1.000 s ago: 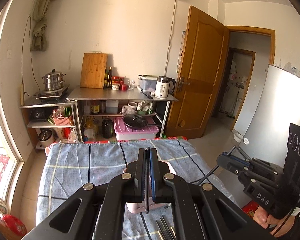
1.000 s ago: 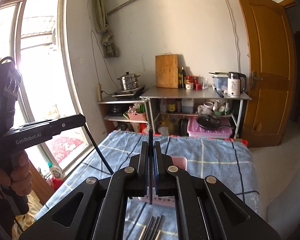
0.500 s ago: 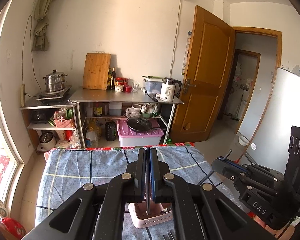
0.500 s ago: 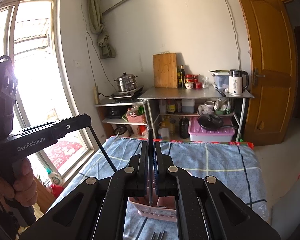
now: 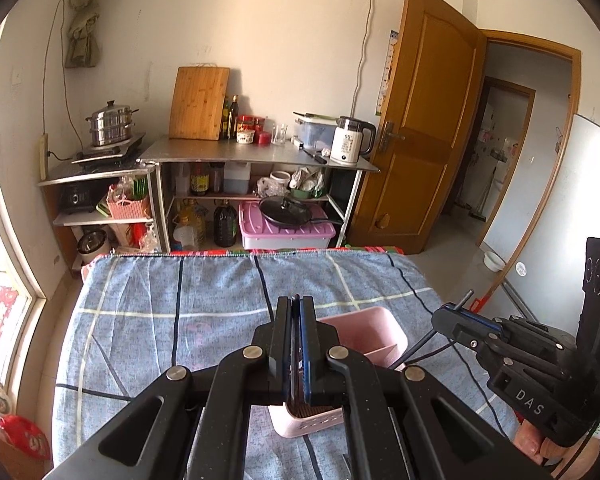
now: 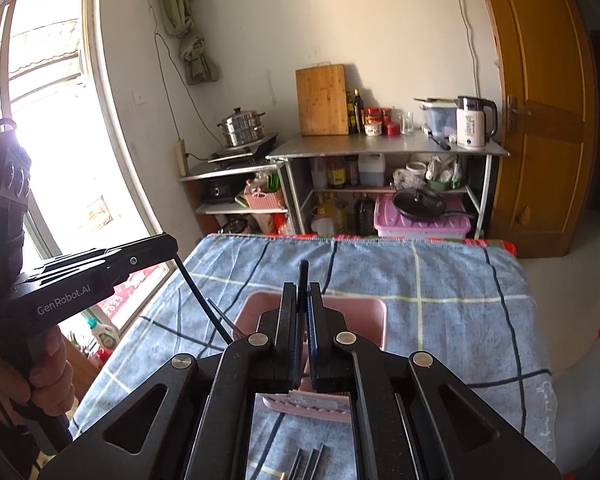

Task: Organize utensils
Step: 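Drop the chopsticks into the pink basket and open both tools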

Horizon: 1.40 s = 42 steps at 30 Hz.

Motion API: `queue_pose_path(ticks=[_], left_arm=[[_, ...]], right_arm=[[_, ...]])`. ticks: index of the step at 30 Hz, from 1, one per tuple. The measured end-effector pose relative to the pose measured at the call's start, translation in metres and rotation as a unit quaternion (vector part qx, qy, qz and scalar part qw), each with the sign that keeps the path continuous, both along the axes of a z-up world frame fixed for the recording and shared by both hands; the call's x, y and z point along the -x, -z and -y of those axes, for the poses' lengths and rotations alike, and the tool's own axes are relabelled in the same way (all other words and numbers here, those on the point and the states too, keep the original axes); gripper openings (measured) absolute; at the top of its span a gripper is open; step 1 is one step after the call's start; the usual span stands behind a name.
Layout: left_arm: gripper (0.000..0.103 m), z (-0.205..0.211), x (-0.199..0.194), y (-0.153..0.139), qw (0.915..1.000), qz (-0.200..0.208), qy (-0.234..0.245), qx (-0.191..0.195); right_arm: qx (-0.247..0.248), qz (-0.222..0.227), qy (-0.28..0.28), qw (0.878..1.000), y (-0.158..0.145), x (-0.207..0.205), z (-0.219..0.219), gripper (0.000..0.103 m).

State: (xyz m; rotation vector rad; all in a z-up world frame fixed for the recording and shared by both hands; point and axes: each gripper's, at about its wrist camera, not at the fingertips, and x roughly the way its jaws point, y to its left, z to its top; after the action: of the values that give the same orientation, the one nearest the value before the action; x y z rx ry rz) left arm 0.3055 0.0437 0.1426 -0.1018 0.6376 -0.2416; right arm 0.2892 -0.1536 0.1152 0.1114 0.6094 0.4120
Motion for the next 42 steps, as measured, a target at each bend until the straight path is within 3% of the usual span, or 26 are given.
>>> queue_pose_path(ticks=[6, 11, 21, 23, 26, 42], left_arm=[[0.005, -0.002, 0.006, 0.008, 1.0000, 0.000, 0.001, 0.000], [0.022, -0.006, 0.022, 0.002, 0.9998, 0.017, -0.007, 0.002], [0.024, -0.015, 0.081, -0.014, 0.9977, 0.063, -0.019, 0.013], [0.033, -0.014, 0.095, -0.013, 0.9973, 0.070, -0.022, 0.010], [0.041, -0.010, 0.117, -0.006, 0.9970, 0.074, -0.019, 0.012], [0.041, 0.011, 0.195, 0.068, 0.9993, 0.029, -0.006, 0.022]], right_arm=[[0.000, -0.026, -0.005, 1.000, 0.011, -0.005, 0.004, 0.005], [0.005, -0.018, 0.000, 1.000, 0.007, 0.004, 0.008, 0.012], [-0.009, 0.005, 0.006, 1.000, -0.002, 0.043, 0.030, 0.013], [-0.011, 0.007, 0.006, 1.000, -0.002, 0.053, 0.033, 0.013], [-0.011, 0.011, 0.008, 1.000, 0.002, 0.072, 0.037, 0.013], [-0.017, -0.031, 0.008, 0.999, 0.059, 0.149, 0.050, 0.013]])
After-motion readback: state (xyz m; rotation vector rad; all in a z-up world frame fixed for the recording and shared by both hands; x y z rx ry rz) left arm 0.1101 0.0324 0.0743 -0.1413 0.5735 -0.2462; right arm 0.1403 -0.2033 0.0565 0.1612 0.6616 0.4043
